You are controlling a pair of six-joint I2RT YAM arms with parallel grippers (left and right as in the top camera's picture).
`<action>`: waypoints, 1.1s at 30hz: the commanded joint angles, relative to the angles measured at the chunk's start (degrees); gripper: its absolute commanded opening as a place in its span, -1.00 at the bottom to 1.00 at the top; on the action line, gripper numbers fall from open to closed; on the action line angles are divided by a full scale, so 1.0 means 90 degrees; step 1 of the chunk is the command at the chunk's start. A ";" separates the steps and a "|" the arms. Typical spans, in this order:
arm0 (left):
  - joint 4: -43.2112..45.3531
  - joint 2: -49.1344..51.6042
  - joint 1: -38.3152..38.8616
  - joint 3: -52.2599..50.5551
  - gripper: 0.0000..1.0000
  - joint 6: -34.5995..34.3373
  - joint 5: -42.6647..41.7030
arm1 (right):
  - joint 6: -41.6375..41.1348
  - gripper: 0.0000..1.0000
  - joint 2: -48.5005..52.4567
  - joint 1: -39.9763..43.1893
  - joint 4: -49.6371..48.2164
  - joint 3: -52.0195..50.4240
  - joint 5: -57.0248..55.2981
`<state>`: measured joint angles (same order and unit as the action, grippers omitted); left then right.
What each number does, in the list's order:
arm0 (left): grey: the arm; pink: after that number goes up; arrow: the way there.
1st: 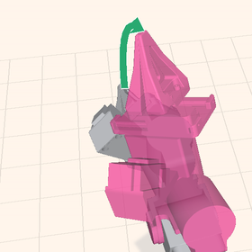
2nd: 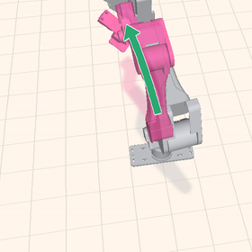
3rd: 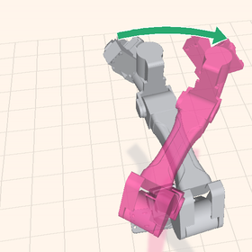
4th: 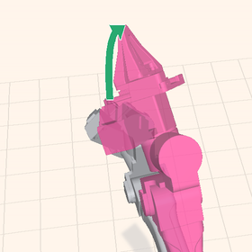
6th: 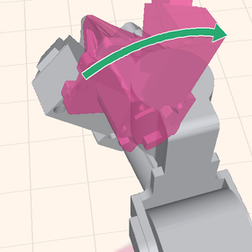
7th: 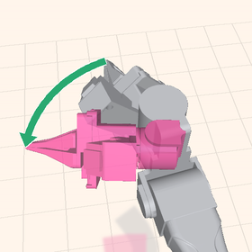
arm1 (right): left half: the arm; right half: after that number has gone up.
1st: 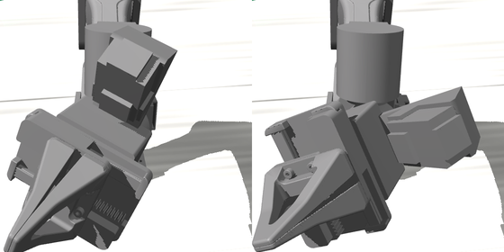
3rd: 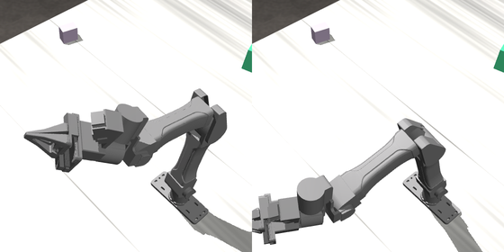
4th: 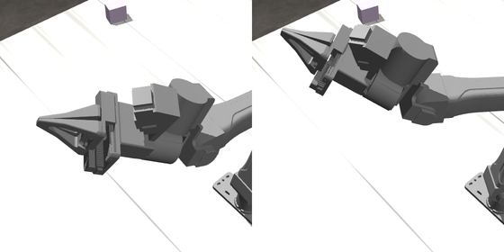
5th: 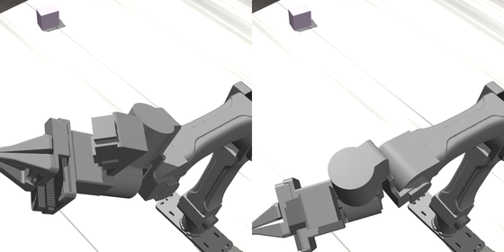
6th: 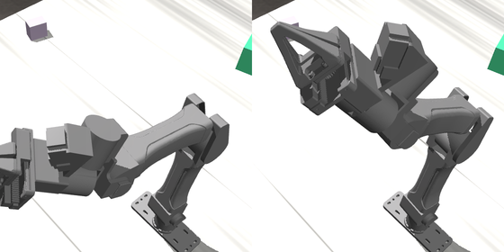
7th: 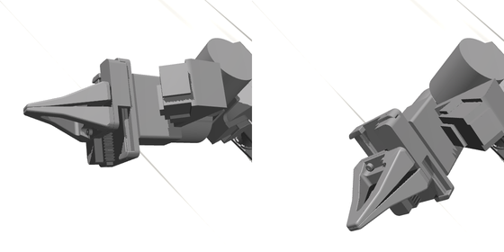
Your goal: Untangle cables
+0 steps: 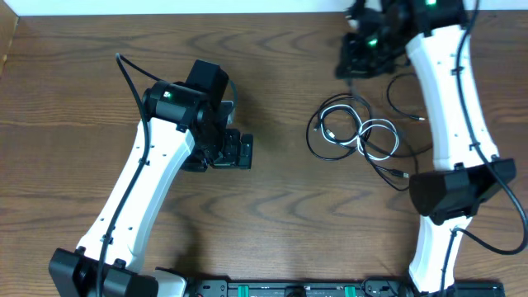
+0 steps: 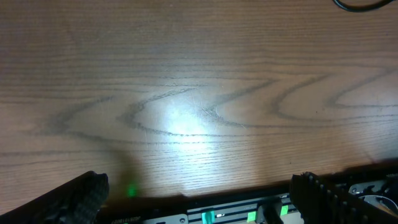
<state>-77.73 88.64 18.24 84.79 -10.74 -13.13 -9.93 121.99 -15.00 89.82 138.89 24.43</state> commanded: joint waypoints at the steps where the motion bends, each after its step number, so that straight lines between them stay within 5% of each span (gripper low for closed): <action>1: -0.0022 0.0007 0.0024 0.0063 0.96 -0.0058 0.0085 | 0.0202 -0.97 -0.0005 -0.0321 -0.0061 0.0012 0.0228; 12: -0.0017 0.0007 0.0024 0.0061 0.96 -0.0058 0.0083 | -0.0835 -0.89 -0.0002 -0.1156 -0.0410 0.0012 -0.0542; 18: 0.0406 0.0007 0.0024 0.0063 0.96 -0.0063 0.0039 | -0.2149 -0.81 -0.0002 -0.1530 -0.0920 0.0012 -0.0967; 26: 0.0568 0.0007 0.0024 0.0063 0.96 -0.0061 -0.0993 | -0.2370 -0.76 -0.0002 -0.1834 -0.1353 0.0012 -0.1676; 31: 0.0600 0.0012 -0.0010 0.0061 0.96 -0.0452 -0.0794 | -0.2370 -0.24 -0.0002 -0.1605 -0.1105 0.0012 -0.2348; 33: 0.0629 0.0012 -0.0039 0.0036 0.96 -0.1081 -0.0202 | -0.2370 0.23 -0.0002 -0.1411 -0.0991 0.0012 -0.2341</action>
<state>-72.10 88.64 18.22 84.79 -13.47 -19.86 -30.87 121.99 -30.41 80.01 138.89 7.55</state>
